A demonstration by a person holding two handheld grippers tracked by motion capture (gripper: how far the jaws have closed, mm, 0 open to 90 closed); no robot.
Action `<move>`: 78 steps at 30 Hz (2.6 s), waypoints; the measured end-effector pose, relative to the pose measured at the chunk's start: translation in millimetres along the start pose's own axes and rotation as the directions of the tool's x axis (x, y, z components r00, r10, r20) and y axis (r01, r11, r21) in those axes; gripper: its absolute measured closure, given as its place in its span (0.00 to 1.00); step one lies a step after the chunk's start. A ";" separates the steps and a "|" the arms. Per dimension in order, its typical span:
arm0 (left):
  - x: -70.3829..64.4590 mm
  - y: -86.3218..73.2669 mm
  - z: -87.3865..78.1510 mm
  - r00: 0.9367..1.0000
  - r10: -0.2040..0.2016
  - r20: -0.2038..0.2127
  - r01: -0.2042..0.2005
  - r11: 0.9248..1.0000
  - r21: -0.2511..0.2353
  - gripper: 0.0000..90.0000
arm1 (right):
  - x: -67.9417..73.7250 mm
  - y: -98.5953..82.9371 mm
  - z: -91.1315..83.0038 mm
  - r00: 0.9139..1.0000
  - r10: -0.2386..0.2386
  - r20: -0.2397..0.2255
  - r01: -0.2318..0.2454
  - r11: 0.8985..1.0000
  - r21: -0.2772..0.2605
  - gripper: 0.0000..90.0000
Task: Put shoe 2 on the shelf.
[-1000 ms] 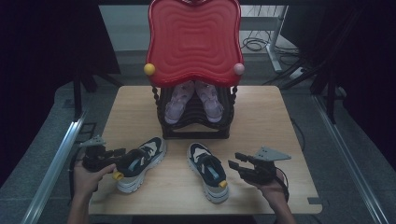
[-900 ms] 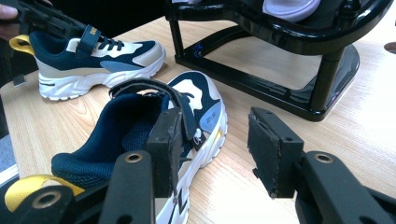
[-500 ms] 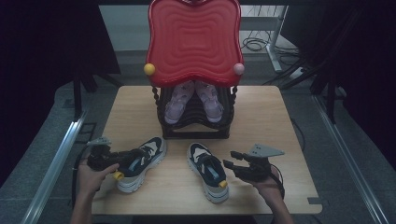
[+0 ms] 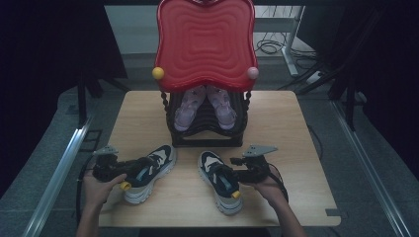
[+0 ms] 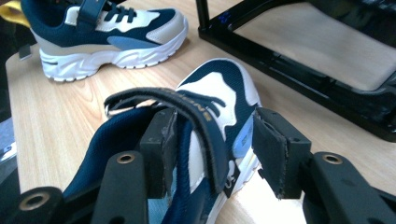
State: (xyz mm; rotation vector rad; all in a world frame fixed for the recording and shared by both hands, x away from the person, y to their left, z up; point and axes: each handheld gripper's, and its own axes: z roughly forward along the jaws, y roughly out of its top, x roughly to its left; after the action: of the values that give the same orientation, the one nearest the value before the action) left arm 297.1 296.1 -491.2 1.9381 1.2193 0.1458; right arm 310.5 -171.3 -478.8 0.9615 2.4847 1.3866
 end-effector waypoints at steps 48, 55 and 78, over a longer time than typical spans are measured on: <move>-7.8 -0.5 -19.9 1.000 -0.019 -0.008 0.018 0.995 -0.102 0.79 | -0.9 -16.2 -16.2 0.999 0.025 0.039 -0.024 1.000 -0.017 0.77; -8.7 -1.9 -23.5 0.999 -0.035 0.013 0.037 0.991 -0.129 0.79 | -4.6 -20.9 -27.3 0.997 0.064 0.051 -0.060 0.996 -0.062 0.77; -12.1 -10.0 -29.9 0.993 -0.095 0.072 0.109 0.967 -0.230 0.79 | -15.7 -46.2 -64.4 0.976 0.185 0.115 -0.158 0.965 -0.209 0.77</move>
State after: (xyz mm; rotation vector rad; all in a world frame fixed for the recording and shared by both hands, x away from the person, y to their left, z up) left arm 269.1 305.6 -474.7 1.6620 1.2024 0.1682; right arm 275.1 -243.9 -482.3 1.2054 2.1622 1.5305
